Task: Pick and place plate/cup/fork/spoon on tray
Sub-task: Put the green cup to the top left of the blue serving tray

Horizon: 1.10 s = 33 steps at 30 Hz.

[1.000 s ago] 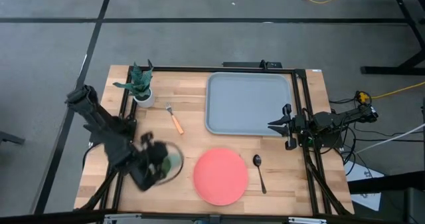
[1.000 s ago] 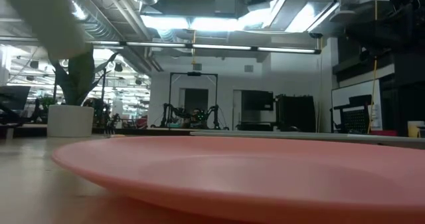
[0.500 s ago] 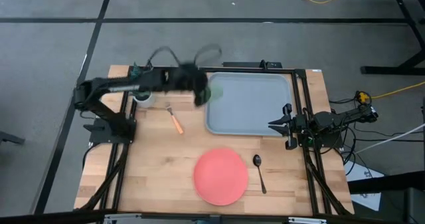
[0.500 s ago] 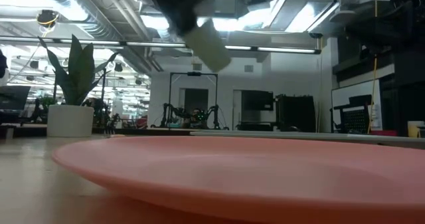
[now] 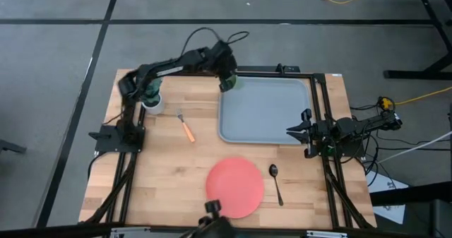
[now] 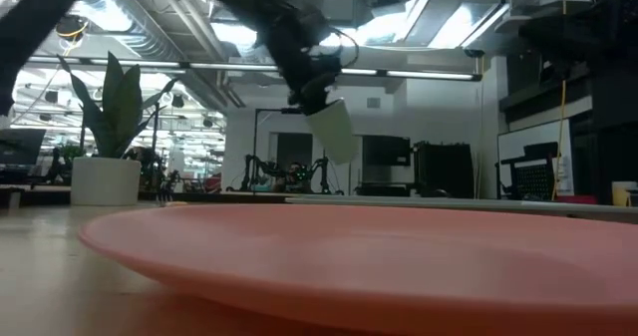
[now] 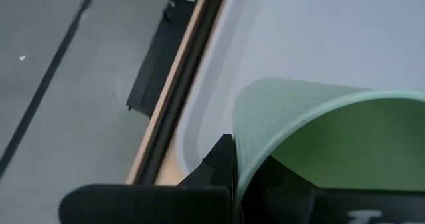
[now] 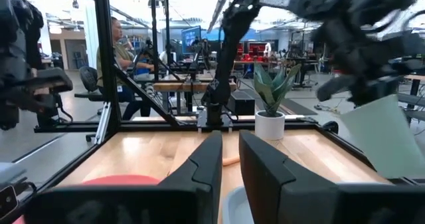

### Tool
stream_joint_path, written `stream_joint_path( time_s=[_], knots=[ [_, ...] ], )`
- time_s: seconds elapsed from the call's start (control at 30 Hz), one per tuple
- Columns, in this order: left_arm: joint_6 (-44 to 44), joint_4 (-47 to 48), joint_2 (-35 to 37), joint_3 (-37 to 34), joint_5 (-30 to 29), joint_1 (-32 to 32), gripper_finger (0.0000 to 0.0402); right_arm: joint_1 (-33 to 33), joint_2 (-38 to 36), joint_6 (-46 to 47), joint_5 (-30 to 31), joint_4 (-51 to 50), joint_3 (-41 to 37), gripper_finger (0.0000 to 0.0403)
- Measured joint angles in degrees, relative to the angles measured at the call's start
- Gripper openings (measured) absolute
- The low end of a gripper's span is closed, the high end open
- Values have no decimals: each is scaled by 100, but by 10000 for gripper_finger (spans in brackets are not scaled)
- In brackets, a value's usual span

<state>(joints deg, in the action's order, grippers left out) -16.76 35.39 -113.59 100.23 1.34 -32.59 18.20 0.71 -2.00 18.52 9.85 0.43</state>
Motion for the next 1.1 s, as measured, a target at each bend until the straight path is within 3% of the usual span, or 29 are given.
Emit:
stream_joint_path(
  time_s=[0.2, 0.33, 0.5, 0.87, 1.1],
  knots=[
    [-443, 1897, -1170, 2271, -24, -150, 0, 0, 2, 20, 0, -20, -1, 57],
    [-475, 2534, -1795, 2943, -19, -168, 0, 0, 2, 2, -2, -39, 0, 57],
    [-483, 2657, -2207, 3027, -13, -111, 0, -1, 2, 2, -7, -65, 0, 57],
    [-789, 2523, -2261, 2864, -36, 153, 20, 0, 4, 30, -15, -243, 0, 57],
    [-1108, 2468, -2261, 2835, -425, 350, 35, -2, 4, 30, -15, -253, 0, 57]
  ],
)
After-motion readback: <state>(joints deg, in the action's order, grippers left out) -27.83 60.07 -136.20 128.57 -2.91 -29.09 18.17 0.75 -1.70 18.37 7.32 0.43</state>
